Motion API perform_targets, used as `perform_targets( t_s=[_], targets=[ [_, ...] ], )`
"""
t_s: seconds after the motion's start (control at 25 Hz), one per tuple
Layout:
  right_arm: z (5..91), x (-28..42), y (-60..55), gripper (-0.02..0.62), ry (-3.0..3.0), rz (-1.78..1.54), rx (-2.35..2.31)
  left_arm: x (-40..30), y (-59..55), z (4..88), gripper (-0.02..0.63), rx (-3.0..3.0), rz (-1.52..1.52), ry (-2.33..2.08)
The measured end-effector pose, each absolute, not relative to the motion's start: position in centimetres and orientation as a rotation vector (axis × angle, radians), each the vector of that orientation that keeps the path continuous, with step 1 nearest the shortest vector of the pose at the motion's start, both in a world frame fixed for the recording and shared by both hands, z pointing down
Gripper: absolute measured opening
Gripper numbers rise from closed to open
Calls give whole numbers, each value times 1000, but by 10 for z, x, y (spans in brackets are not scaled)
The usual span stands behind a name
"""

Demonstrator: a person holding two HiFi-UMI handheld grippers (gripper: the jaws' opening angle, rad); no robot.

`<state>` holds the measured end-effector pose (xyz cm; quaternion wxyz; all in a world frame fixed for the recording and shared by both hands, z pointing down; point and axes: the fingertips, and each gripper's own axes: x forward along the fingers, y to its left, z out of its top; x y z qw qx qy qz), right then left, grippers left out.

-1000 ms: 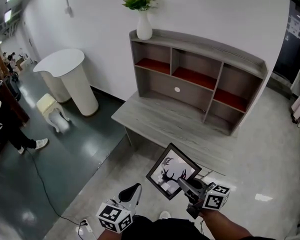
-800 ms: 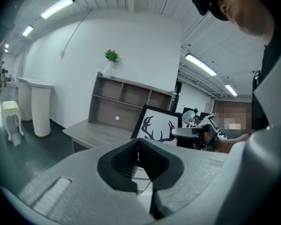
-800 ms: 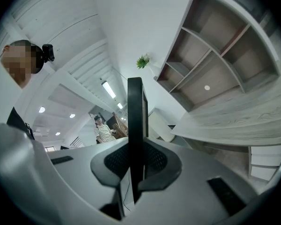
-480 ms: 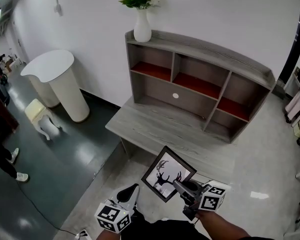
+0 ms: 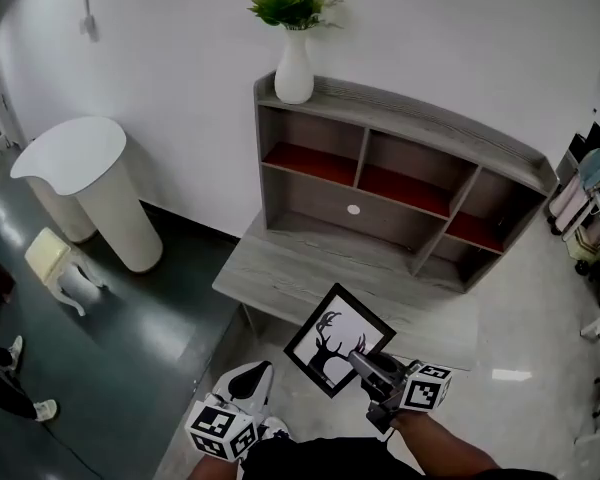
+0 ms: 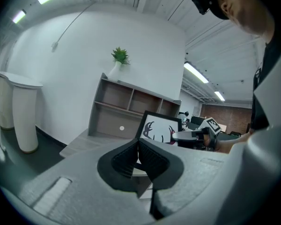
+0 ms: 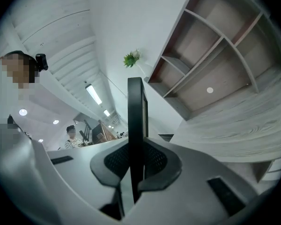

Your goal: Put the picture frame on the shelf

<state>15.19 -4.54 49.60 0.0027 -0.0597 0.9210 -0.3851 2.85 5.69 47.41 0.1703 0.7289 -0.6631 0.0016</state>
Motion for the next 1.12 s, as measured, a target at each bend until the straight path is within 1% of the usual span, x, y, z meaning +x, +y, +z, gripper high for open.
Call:
perform_targets(
  t_s=[0.32, 0.72, 0.88, 1.12],
  targets=[
    [502, 106, -54, 49, 2840, -1198, -357, -36, 46, 492, 9, 2142, 36, -1783],
    [491, 79, -78, 49, 2854, -1143, -419, -71, 10, 493, 9, 2159, -30, -1733],
    [484, 72, -108, 49, 2850, -1088, -449, -76, -15, 482, 9, 2214, 18, -1719],
    [466, 52, -163, 49, 2818, -1012, -445, -102, -67, 472, 9, 2221, 61, -1735]
  ],
)
